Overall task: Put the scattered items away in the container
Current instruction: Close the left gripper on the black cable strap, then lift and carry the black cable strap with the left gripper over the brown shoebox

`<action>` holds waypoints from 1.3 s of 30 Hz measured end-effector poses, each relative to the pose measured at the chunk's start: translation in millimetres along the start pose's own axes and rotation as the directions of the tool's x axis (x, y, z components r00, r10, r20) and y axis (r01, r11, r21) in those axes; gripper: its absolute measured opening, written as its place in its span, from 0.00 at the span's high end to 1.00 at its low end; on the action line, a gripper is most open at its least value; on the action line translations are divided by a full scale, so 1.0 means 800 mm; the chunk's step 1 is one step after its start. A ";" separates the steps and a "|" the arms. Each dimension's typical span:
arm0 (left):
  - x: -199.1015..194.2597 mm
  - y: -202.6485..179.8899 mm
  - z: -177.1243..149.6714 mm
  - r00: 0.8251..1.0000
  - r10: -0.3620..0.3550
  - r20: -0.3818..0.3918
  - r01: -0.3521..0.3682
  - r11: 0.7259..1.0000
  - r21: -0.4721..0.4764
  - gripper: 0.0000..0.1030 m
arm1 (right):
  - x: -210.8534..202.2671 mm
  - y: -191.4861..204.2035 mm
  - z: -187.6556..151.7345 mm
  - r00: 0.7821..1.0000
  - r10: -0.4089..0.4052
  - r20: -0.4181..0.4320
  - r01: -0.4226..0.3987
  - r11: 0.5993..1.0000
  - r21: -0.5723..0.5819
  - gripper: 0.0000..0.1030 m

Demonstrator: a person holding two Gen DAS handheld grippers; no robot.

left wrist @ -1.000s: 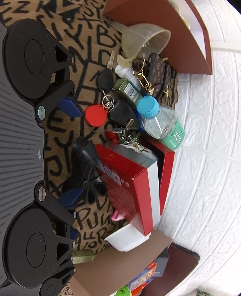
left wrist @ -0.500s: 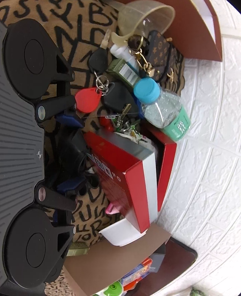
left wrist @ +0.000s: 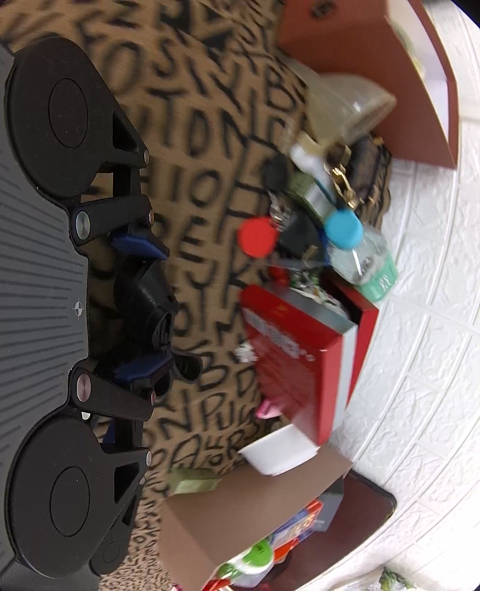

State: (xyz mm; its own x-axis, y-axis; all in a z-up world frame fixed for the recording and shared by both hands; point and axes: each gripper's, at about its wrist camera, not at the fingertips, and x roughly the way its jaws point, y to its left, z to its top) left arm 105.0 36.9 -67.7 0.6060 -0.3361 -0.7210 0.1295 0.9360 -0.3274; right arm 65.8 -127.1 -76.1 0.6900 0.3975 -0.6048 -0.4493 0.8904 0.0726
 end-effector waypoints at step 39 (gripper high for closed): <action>-0.023 0.016 -0.042 0.998 -0.067 0.011 0.067 0.997 -0.028 0.43 | -0.015 0.056 -0.013 0.998 -0.003 -0.056 -0.005 0.992 -0.128 0.62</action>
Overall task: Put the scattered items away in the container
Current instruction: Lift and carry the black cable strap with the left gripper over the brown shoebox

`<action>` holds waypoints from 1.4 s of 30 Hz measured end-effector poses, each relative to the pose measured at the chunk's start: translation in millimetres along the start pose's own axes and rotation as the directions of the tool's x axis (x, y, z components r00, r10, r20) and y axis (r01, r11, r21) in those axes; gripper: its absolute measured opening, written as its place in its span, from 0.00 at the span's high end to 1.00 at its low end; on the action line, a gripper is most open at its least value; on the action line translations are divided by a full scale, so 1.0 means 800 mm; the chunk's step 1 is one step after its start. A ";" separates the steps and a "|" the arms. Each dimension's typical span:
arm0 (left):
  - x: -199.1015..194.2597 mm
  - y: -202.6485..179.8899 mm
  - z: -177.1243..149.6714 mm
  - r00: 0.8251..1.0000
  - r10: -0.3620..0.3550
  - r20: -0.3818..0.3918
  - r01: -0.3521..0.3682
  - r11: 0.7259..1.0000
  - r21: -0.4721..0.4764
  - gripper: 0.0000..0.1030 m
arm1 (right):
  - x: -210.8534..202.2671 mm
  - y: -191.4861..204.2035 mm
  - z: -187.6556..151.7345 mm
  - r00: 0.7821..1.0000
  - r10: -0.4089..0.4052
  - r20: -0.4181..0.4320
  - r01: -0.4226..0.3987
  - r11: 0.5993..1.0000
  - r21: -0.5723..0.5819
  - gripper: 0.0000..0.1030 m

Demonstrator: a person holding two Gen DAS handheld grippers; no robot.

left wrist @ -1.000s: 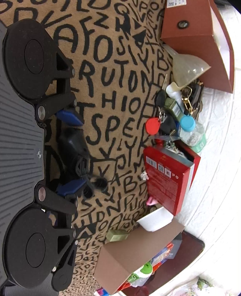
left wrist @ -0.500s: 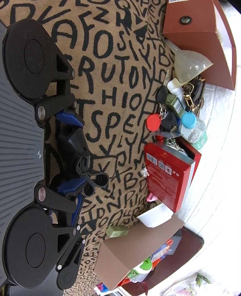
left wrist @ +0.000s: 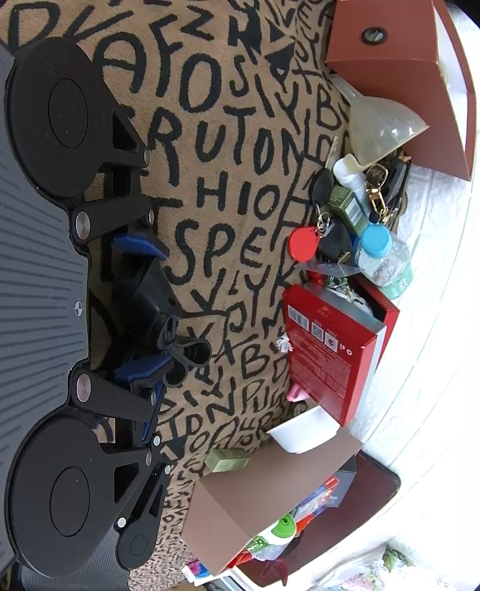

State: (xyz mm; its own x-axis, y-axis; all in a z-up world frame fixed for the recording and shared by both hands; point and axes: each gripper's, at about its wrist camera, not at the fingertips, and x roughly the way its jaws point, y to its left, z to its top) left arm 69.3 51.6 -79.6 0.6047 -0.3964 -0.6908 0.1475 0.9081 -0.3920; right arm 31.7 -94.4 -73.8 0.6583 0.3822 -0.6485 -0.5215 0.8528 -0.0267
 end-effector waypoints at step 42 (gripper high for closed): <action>-0.092 0.193 0.287 0.877 0.192 0.441 -0.148 0.980 -0.133 0.38 | 0.163 0.069 0.349 0.961 0.096 0.259 -0.034 0.971 -0.235 0.73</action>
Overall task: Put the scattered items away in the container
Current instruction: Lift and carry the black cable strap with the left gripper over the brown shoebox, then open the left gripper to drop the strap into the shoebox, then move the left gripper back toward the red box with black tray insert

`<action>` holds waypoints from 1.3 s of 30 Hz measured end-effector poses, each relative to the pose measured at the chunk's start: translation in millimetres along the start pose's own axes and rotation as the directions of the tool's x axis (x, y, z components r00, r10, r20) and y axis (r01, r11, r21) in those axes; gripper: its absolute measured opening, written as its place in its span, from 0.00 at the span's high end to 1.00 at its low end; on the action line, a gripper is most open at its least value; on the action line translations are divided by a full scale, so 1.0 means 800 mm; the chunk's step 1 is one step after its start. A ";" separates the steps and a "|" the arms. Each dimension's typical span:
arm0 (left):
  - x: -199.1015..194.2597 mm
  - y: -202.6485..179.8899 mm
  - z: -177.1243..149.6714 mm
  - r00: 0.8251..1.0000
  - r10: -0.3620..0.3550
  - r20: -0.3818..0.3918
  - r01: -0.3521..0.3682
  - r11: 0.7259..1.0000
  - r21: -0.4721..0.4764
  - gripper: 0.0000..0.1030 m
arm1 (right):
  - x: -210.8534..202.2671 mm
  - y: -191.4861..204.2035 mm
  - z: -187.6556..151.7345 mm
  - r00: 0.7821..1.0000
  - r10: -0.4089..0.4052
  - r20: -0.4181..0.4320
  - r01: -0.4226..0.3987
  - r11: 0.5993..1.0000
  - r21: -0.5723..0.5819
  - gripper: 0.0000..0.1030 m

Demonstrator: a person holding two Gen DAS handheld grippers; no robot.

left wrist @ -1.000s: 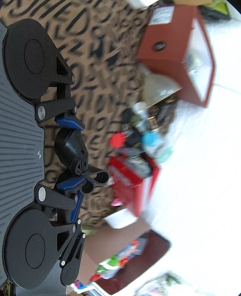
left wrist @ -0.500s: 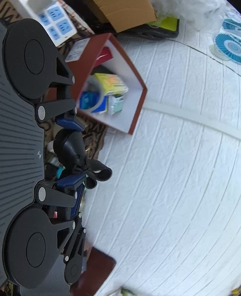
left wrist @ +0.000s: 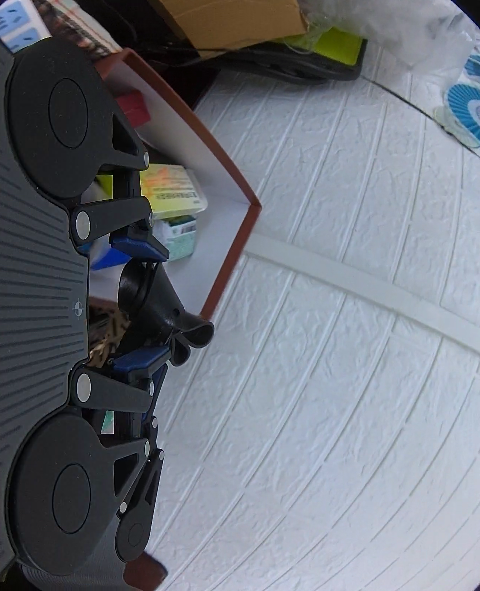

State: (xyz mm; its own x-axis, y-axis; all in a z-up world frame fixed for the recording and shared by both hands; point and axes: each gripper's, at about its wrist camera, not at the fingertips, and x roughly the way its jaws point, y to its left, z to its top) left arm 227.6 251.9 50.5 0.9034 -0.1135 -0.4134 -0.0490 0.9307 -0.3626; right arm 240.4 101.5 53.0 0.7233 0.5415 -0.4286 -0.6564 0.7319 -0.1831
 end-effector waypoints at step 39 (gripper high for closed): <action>0.009 -0.030 -0.014 0.994 -0.023 -0.105 0.021 1.000 -0.014 0.00 | 0.015 -0.011 -0.011 0.998 -0.062 0.016 0.063 0.995 -0.076 0.02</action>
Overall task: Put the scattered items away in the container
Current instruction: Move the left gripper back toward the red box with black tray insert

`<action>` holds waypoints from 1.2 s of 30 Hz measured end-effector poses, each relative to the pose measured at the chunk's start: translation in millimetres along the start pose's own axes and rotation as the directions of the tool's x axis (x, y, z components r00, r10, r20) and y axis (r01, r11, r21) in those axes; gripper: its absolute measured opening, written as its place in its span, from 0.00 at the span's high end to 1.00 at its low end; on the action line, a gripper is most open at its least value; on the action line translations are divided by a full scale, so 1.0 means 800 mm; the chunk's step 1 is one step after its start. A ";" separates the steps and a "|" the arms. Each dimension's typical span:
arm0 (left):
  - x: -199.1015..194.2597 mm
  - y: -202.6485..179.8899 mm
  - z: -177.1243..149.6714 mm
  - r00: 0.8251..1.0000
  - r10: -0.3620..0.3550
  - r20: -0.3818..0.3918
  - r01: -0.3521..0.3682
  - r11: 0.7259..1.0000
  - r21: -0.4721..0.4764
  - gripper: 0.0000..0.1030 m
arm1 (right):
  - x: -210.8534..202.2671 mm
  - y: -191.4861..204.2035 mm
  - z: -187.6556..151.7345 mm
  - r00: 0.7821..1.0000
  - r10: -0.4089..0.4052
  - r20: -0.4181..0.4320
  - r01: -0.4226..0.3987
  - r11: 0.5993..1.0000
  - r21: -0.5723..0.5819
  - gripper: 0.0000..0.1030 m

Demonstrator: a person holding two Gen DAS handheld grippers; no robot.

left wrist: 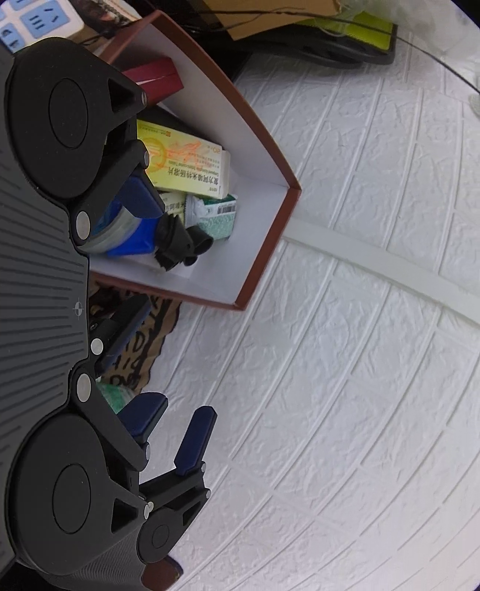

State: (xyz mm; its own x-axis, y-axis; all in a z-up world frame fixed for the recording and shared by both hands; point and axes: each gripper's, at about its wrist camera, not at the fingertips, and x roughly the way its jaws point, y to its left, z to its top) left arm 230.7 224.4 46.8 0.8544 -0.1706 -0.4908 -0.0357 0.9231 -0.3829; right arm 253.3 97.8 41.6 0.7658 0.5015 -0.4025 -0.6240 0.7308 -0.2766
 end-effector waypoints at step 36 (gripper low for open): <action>-0.077 -0.195 -0.226 0.973 -0.178 -0.146 0.191 0.978 0.087 0.00 | -0.286 -0.006 -0.200 0.981 -0.192 -0.033 0.195 0.964 0.182 0.00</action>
State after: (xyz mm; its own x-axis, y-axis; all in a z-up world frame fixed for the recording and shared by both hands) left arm 89.9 28.4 -4.2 0.7619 -0.3803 -0.5242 0.1735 0.8997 -0.4006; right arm 56.3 -94.6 -5.1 0.8658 0.3362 -0.3707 -0.4241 0.8862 -0.1867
